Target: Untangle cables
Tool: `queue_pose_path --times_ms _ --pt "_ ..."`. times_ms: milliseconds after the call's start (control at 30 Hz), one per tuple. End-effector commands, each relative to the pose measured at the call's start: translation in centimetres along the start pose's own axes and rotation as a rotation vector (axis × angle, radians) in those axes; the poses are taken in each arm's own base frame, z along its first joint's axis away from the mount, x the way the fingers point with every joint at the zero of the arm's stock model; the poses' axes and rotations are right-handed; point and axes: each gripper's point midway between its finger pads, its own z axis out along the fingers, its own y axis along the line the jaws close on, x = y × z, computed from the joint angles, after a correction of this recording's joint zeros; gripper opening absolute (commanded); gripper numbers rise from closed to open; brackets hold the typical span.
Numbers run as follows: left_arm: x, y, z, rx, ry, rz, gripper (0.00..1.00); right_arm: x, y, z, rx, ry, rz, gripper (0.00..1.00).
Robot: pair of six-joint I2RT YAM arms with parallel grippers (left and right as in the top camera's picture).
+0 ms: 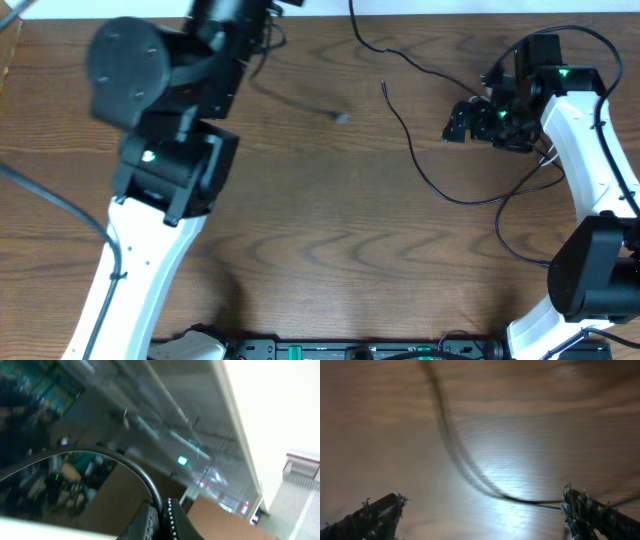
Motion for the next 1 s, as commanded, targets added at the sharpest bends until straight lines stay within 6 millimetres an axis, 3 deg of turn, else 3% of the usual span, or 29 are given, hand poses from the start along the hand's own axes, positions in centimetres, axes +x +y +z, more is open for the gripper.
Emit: queue_pose_path --times_ms 0,67,267,367,633,767,833,900,967 --pt "-4.6 -2.5 -0.7 0.027 -0.092 0.054 0.07 0.7 -3.0 1.7 0.159 -0.013 0.111 0.99" --pt "-5.8 -2.8 -1.1 0.005 -0.091 0.072 0.07 0.6 -3.1 3.4 0.135 -0.038 0.108 0.99" --pt "-8.6 -4.3 -2.1 0.009 -0.140 0.174 0.07 -0.8 -3.0 5.7 0.089 -0.142 0.089 0.99" --pt "-10.8 -4.5 -3.5 -0.037 -0.168 0.228 0.08 -1.4 -4.8 6.4 0.155 -0.202 0.148 0.99" --pt "-16.4 -2.2 -7.8 -0.252 -0.305 0.333 0.07 -2.3 -9.7 6.5 0.220 -0.270 0.316 0.99" --pt "-18.4 -0.4 -10.2 -0.382 -0.326 0.410 0.07 -0.9 -13.6 8.1 0.263 -0.204 0.410 0.99" --pt "-19.0 0.5 -11.0 -0.435 -0.326 0.448 0.07 0.0 -14.4 8.9 0.240 -0.159 0.443 0.99" --pt "-19.3 1.5 -11.5 -0.480 -0.320 0.460 0.07 0.4 -13.5 9.2 0.143 -0.123 0.445 0.99" --pt "-19.2 2.6 -11.8 -0.520 -0.305 0.462 0.07 -0.1 -10.7 8.9 -0.032 -0.112 0.368 0.99"
